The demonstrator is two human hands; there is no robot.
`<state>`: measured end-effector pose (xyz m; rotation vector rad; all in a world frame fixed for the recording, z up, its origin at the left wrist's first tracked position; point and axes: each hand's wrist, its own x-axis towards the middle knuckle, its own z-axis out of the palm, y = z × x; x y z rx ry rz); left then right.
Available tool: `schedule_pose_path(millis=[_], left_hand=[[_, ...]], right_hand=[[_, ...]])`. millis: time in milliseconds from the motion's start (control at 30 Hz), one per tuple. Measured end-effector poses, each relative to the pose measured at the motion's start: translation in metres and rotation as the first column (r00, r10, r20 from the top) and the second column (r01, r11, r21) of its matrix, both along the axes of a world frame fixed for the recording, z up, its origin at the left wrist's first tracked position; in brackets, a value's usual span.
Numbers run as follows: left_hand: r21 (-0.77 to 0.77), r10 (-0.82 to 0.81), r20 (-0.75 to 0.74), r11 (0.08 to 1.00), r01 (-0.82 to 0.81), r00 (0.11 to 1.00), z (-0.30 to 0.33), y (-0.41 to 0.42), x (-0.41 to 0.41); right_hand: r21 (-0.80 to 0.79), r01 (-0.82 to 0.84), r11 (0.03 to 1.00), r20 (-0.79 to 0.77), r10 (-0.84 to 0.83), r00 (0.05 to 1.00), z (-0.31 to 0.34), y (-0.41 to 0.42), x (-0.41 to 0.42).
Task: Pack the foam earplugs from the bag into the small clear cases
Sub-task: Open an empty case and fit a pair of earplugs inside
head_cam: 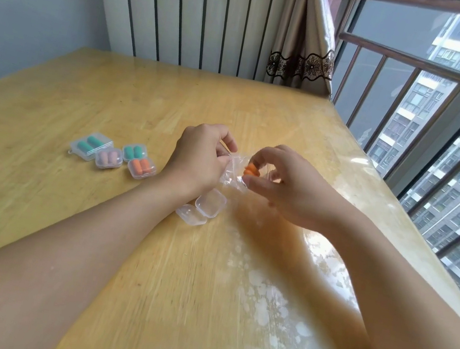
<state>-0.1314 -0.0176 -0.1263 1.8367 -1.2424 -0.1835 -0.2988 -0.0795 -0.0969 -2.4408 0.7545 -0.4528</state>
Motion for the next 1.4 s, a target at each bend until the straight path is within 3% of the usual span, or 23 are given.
schedule_pose_path(millis=[67,133,200,300,367,467,633,700,800,900,1167,1400], left_hand=[[-0.008,0.008,-0.014,1.000,-0.008,1.000,0.000,0.000,0.001],[-0.015,0.014,-0.029,1.000,-0.014,0.999,-0.002,-0.001,0.002],[-0.022,0.025,-0.033,0.999,-0.026,0.999,-0.001,-0.002,0.003],[-0.005,-0.007,-0.030,1.000,0.007,1.000,0.004,0.000,0.005],[0.013,-0.046,-0.013,0.999,0.046,0.999,0.010,0.004,0.008],[0.047,-0.091,0.031,0.995,0.089,0.995,0.023,0.018,0.011],[0.207,-0.209,-0.031,0.955,0.211,0.977,0.043,0.061,0.012],[0.297,-0.230,0.075,0.934,0.199,0.970,0.036,0.076,0.011],[0.302,-0.221,0.113,0.936,0.178,0.969,0.025,0.083,0.007],[0.323,-0.245,0.080,0.924,0.207,0.966,0.026,0.080,0.004],[0.333,-0.225,-0.069,0.913,0.235,0.972,0.027,0.085,-0.002],[0.328,-0.224,-0.103,0.912,0.246,0.969,0.026,0.086,-0.002]], right_hand=[[0.254,-0.004,0.967,0.194,-0.046,0.980,-0.001,-0.001,0.001],[0.380,-0.019,0.925,0.354,-0.127,0.927,0.003,0.000,0.001],[0.358,-0.039,0.933,0.463,-0.141,0.875,0.009,0.001,0.001],[0.240,-0.142,0.960,0.533,-0.008,0.846,0.014,0.007,-0.002],[0.132,-0.132,0.982,0.464,0.057,0.884,0.010,0.011,-0.001],[0.033,-0.018,0.999,0.350,0.005,0.937,0.001,0.009,0.001],[0.123,0.024,0.992,0.481,-0.081,0.873,0.011,0.010,-0.003],[0.229,-0.078,0.970,0.519,-0.054,0.853,0.016,0.017,-0.004],[0.436,-0.220,0.873,0.433,0.011,0.901,0.012,0.030,0.001],[0.521,-0.163,0.838,0.326,-0.020,0.945,0.001,0.036,0.007],[0.401,0.059,0.914,0.114,-0.114,0.987,-0.002,0.039,0.012],[0.400,0.143,0.905,0.008,-0.160,0.987,0.002,0.045,0.012]])
